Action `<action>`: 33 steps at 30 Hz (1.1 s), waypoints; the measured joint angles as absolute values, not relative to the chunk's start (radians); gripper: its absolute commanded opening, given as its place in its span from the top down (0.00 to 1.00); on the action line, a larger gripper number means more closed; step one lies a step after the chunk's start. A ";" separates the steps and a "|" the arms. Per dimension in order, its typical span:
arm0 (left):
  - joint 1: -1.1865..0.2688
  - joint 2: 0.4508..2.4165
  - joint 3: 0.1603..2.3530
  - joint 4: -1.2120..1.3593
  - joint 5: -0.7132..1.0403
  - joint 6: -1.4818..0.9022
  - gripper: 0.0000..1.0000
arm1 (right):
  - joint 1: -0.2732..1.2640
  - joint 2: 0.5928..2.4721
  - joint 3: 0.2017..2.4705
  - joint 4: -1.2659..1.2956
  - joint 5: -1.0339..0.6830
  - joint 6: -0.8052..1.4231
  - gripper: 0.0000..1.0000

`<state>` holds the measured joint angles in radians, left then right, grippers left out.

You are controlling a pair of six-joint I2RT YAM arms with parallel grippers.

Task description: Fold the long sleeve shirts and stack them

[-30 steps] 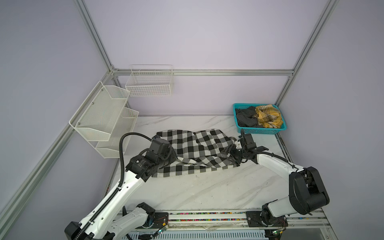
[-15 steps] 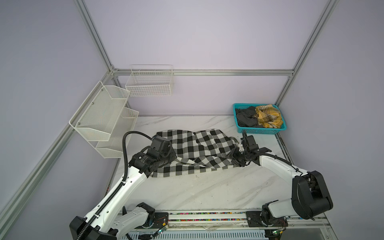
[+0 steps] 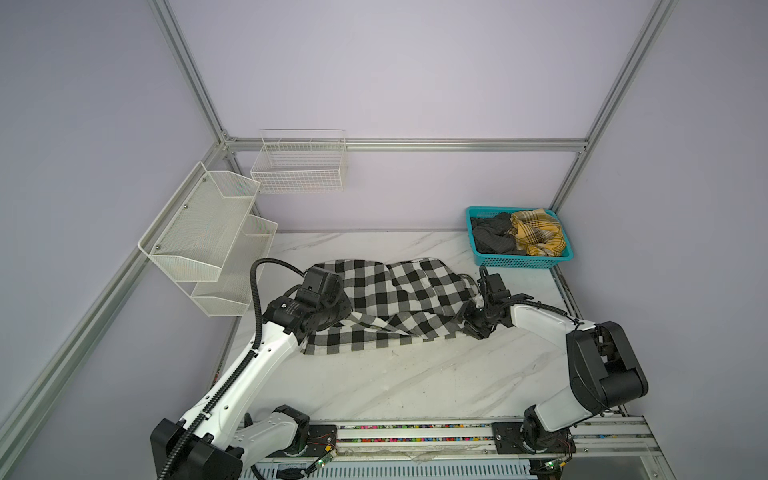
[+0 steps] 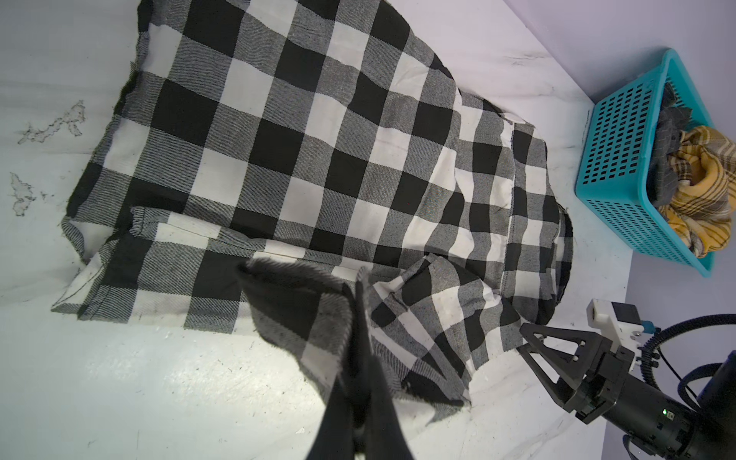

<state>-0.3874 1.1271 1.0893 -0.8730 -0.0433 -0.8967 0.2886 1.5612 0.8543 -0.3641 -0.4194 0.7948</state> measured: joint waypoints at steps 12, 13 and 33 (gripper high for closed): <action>-0.286 1.170 1.100 -0.824 -0.007 -0.856 1.00 | 0.216 1.578 0.817 -0.260 -0.480 0.812 1.00; -0.262 1.179 1.100 -0.813 -0.002 -0.846 1.00 | 0.213 1.579 0.814 -0.244 -0.490 0.815 1.00; -0.063 1.272 0.949 -0.577 0.019 -0.704 1.00 | 0.319 1.504 0.636 0.101 -0.587 1.001 1.00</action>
<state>-0.0631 1.2720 0.9489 -0.5774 0.0185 -0.7036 0.3195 1.5043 0.6365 0.1013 -0.5865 1.0008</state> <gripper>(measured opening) 0.048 0.046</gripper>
